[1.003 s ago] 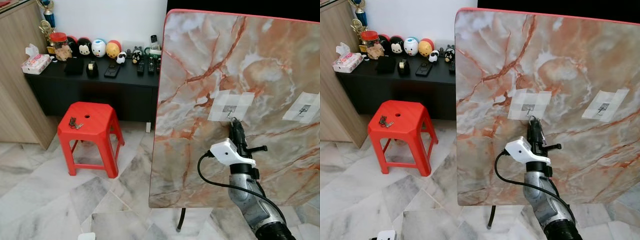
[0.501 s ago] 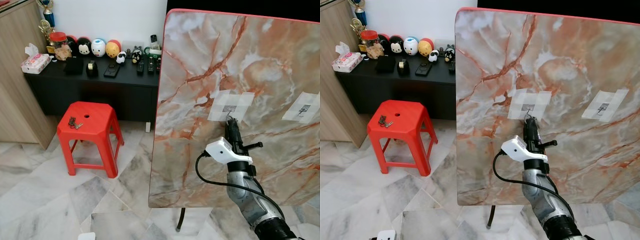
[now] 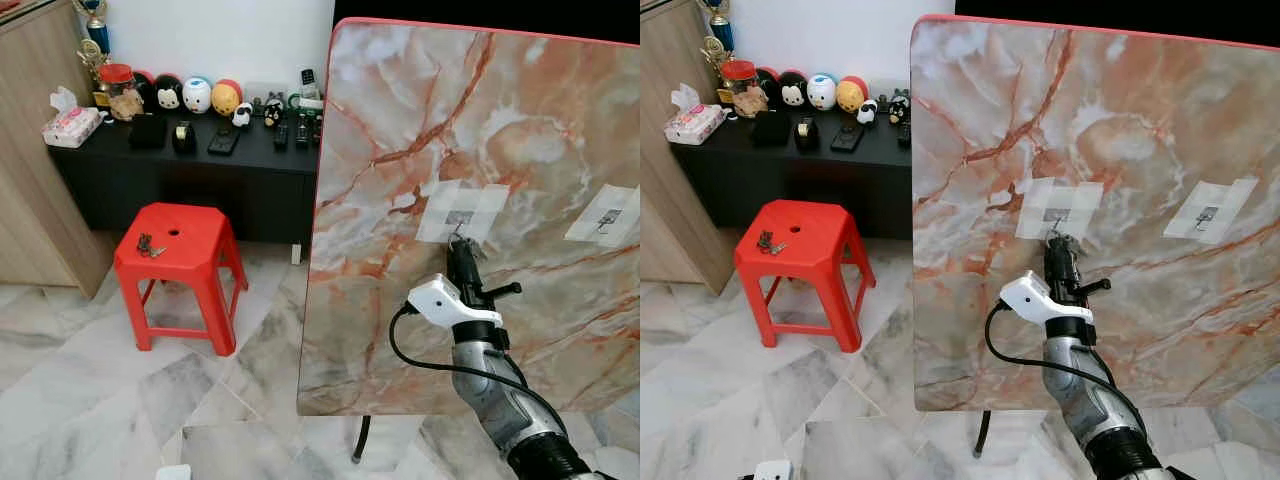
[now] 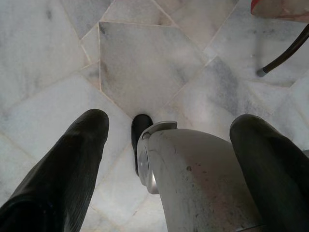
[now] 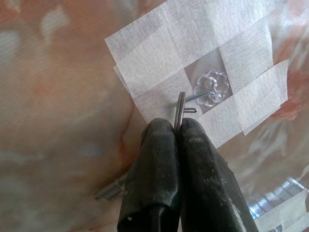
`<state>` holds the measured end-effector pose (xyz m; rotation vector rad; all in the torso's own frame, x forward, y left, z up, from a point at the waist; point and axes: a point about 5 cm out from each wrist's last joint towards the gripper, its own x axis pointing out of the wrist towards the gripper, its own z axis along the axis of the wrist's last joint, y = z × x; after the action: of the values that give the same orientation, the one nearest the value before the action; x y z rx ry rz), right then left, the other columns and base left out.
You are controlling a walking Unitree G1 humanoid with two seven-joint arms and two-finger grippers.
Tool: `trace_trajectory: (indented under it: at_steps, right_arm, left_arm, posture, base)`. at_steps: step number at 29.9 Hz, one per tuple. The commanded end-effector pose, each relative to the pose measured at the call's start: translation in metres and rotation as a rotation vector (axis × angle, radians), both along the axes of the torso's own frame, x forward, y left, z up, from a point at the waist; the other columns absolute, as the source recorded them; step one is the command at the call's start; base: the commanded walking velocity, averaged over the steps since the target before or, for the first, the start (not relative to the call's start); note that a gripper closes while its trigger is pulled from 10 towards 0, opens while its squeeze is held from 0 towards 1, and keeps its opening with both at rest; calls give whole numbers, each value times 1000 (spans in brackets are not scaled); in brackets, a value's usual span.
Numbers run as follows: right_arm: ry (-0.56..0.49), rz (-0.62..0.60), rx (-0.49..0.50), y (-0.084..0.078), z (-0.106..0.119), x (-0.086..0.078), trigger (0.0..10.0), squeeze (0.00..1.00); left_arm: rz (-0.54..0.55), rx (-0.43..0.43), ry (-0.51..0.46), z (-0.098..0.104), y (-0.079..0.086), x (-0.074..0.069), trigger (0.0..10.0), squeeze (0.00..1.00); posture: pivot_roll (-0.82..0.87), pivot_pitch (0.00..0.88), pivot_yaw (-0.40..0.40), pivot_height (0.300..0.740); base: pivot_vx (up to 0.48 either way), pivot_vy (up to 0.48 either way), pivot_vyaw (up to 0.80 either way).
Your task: Hang keys on a hook
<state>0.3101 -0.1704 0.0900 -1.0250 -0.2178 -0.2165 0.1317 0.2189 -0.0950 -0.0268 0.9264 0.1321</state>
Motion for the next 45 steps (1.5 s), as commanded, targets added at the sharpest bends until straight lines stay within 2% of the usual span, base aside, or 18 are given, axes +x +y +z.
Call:
trace_trajectory:
  at_steps: [1, 6, 7, 9, 10, 22, 27, 28, 29, 32, 34, 36, 39, 41, 42, 43, 44, 45]
  right_arm:
    - [9, -6, -18, -3, 0, 0, 10000, 0]
    - [7, -7, -16, -3, 1, 0, 10000, 0]
    - [5, -7, -11, -4, 1, 0, 10000, 98]
    - [4, -7, -9, -4, 1, 0, 10000, 98]
    - [1, -4, 2, -4, 2, 1, 10000, 796]
    - [-8, 44, 28, 2, 3, -2, 10000, 773]
    - [111, 193, 118, 18, -11, -7, 10000, 706]
    - [152, 216, 145, 20, -16, -9, 10000, 584]
    - [217, 265, 168, 25, -25, -13, 10000, 0]
    - [255, 305, 178, 29, -30, -16, 10000, 0]
    - [300, 331, 222, 33, -37, -19, 10000, 0]
    - [422, 375, 325, 37, -53, -27, 10000, 0]
    - [448, 377, 349, 38, -57, -29, 10000, 0]
    - [625, 260, 496, 21, -90, -44, 10000, 0]
    - [625, 260, 496, 21, -90, -44, 10000, 0]
    - [656, 227, 547, 17, -97, -48, 10000, 0]
    - [713, 161, 642, 9, -108, -55, 10000, 0]
    - [743, 120, 682, 5, -114, -61, 10000, 0]
  left_arm:
    - [-6, -7, 19, -2, -3, -4, 10000, 0]
    - [-7, -8, 20, -2, -3, -4, 10000, 0]
    - [-7, -8, 20, -2, -3, -4, 10000, 0]
    - [-6, -8, 20, -2, -3, -4, 10000, 0]
    - [-6, -8, 20, -2, -3, -4, 10000, 0]
    - [-7, -10, 20, -2, -3, -4, 10000, 0]
    - [-10, -12, 21, -2, -3, -4, 10000, 0]
    - [-11, -12, 21, -2, -3, -4, 10000, 0]
    - [-11, -11, 21, -2, -3, -4, 10000, 0]
    - [-12, -12, 21, -2, -3, -4, 10000, 0]
    - [-13, -12, 21, -2, -3, -4, 10000, 0]
    - [-12, -13, 20, -2, -3, -4, 10000, 0]
    - [-12, -13, 20, -2, -3, -4, 10000, 0]
    - [-10, -12, 19, -2, -4, -3, 10000, 0]
    - [-10, -12, 19, -2, -4, -3, 10000, 0]
    - [-10, -12, 19, -2, -3, -3, 10000, 0]
    - [-9, -10, 19, -2, -3, -3, 10000, 0]
    - [-11, -9, 20, -2, -3, -3, 10000, 0]
  posture:
    - [5, 0, -123, 740]
    - [4, 0, -122, 740]
    - [5, 0, -122, 740]
    - [5, 0, -122, 740]
    - [6, 0, -123, 740]
    - [5, 0, -123, 740]
    - [3, 0, -123, 740]
    - [3, 0, -122, 740]
    - [1, 0, -122, 740]
    - [1, 0, -122, 740]
    - [1, 0, -122, 740]
    - [2, 0, -123, 740]
    - [2, 0, -123, 740]
    - [8, 2, -121, 740]
    - [8, 2, -121, 740]
    - [8, 2, -121, 740]
    - [7, 4, -119, 740]
    - [5, 5, -117, 740]
  base:
    - [0, 0, 0]
    - [0, 0, 0]
    - [0, 0, 0]
    - [0, 0, 0]
    - [0, 0, 0]
    - [0, 0, 0]
    - [0, 0, 0]
    - [0, 0, 0]
    - [0, 0, 0]
    - [0, 0, 0]
    - [0, 0, 0]
    - [0, 0, 0]
    - [0, 0, 0]
    - [0, 0, 0]
    - [0, 0, 0]
    - [0, 0, 0]
    - [0, 0, 0]
    - [0, 0, 0]
